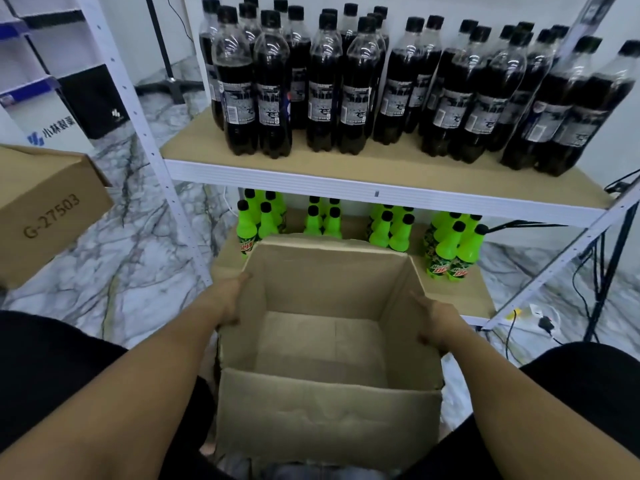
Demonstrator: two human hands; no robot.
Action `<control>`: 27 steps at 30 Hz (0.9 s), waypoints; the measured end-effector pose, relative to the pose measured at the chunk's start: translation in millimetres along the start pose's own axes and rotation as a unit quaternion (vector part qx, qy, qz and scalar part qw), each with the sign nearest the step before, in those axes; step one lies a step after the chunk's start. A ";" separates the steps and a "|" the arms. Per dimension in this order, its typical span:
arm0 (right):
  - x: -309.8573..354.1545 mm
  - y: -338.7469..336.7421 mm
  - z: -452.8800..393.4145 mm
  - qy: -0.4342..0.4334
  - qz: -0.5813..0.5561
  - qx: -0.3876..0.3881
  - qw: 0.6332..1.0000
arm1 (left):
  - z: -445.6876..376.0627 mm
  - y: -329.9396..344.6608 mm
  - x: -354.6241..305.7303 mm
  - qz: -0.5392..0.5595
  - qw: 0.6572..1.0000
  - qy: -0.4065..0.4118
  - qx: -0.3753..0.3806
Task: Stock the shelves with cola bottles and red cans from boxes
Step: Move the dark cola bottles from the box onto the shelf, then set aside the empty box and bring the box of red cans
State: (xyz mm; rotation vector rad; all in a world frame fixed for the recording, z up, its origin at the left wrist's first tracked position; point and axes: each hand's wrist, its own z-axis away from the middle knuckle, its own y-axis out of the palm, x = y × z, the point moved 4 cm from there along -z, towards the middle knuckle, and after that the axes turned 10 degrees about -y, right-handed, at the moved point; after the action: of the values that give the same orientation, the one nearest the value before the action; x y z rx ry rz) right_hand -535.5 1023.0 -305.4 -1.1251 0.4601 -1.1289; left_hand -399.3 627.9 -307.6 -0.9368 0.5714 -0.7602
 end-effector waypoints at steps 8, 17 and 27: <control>10.7 -6.4 -6.9 -0.008 0.022 0.011 1.000 | -4.2 -4.3 2.5 0.005 1.000 -0.008 0.020; 8.6 -3.6 -26.9 0.011 0.072 0.026 0.997 | -32.2 -7.5 16.4 0.043 0.993 -0.004 0.112; 61.0 -75.0 21.5 0.008 -0.074 0.032 0.997 | 62.2 -75.0 47.5 0.108 0.981 -0.110 0.117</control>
State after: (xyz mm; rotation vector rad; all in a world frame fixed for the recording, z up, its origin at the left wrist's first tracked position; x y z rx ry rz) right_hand -529.1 979.6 -216.6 -1.1087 0.3552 -1.2745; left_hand -349.6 593.4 -217.6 -0.7156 0.3736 -0.5068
